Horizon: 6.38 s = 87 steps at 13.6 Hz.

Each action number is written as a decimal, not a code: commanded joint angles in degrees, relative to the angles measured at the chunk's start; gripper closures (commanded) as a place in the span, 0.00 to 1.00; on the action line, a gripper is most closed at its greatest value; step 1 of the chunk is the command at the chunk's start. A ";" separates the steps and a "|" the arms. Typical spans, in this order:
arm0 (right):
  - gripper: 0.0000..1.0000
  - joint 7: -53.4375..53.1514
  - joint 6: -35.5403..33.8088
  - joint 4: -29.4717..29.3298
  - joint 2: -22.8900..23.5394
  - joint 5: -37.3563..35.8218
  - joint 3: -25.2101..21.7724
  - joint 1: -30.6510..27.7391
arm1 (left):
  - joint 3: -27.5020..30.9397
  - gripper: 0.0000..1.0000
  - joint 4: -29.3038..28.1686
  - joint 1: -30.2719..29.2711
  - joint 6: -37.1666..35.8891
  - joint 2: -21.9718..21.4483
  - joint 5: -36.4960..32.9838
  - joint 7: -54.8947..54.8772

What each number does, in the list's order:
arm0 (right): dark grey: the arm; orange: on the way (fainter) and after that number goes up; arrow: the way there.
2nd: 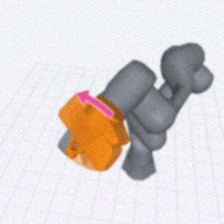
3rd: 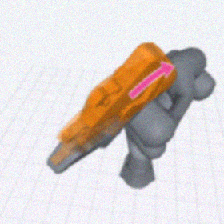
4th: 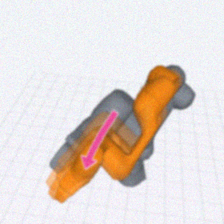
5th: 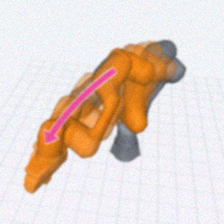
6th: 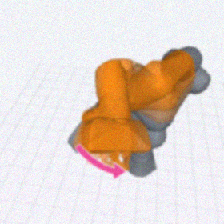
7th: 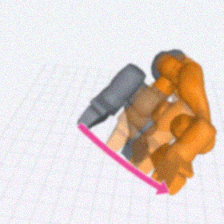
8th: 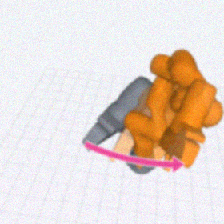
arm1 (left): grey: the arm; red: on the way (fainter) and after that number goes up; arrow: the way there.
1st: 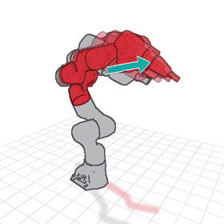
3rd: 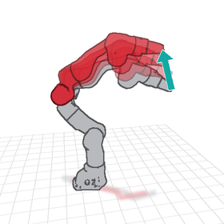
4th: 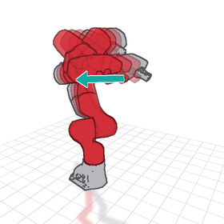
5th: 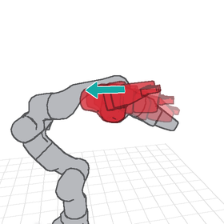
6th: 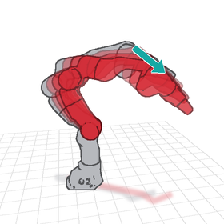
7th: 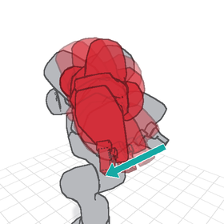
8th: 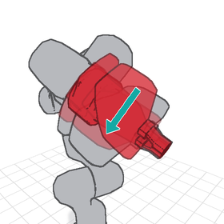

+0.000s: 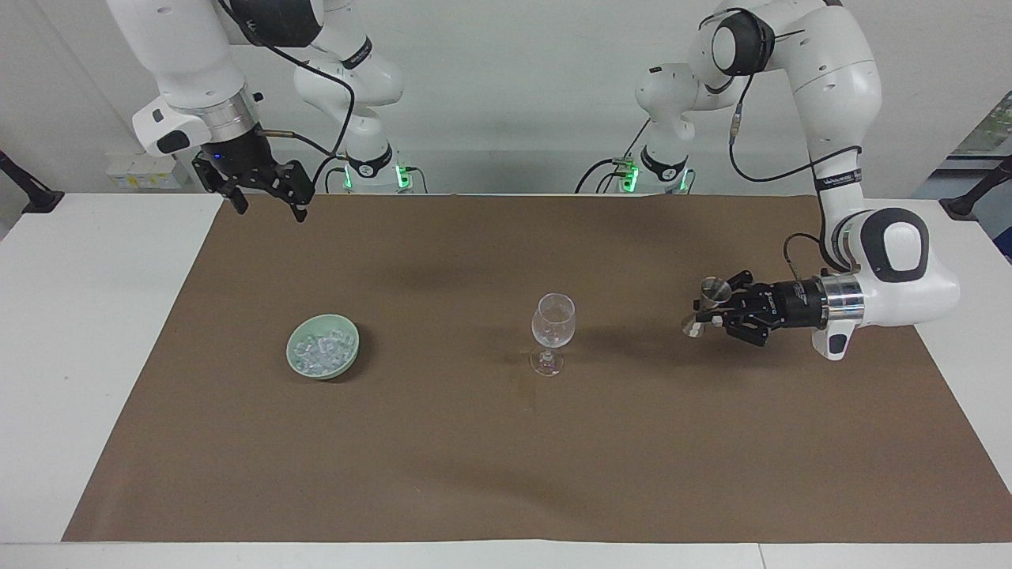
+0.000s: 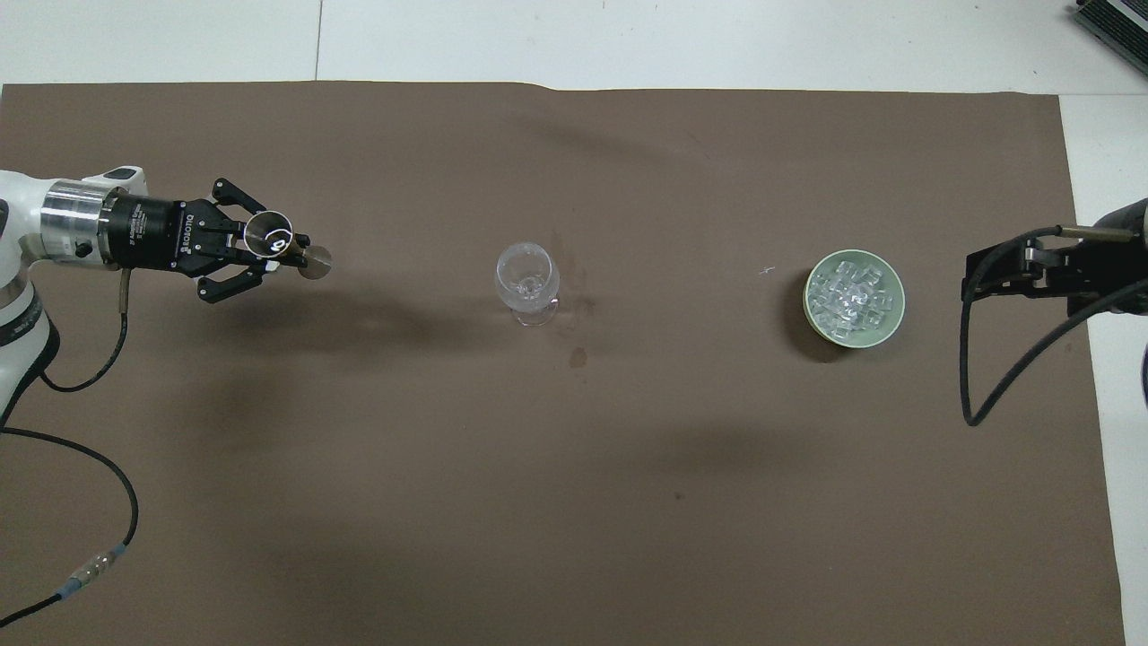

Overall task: Pour wine and add ice with both arms
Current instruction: 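Lift the silver bottle with the left gripper toward the clear glass, then bring the held bottle over the rim of the clear glass, then rotate the left gripper to tilt the bottle over the glass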

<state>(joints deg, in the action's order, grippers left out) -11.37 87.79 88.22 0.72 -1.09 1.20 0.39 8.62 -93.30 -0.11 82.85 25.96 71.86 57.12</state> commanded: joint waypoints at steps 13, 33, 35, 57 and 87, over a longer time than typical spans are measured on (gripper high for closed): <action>0.00 2.05 0.71 0.99 -0.72 1.35 -0.05 -1.00 | -13.36 1.00 -9.09 0.73 18.91 -10.23 -2.16 12.04; 0.00 2.32 0.71 1.26 -0.81 1.35 -0.05 -1.09 | -21.80 1.00 -13.40 1.08 33.87 -14.71 -12.70 23.73; 0.00 2.32 0.71 1.26 -0.81 1.35 -0.05 -1.00 | -23.11 1.00 -12.70 1.08 34.39 -14.54 -16.47 26.36; 0.00 2.32 0.71 1.61 -1.07 1.35 -0.05 -1.00 | -29.63 1.00 -2.77 1.43 36.24 -10.06 -43.81 47.46; 0.00 2.23 0.71 2.05 -1.25 1.35 -0.05 -1.00 | -36.40 1.00 0.40 1.43 31.49 -9.53 -66.67 60.04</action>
<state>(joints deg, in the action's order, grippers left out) -11.36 87.79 88.66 0.70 -1.09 0.99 0.32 -28.12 -94.32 0.51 116.18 16.31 6.62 115.58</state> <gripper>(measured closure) 0.000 0.793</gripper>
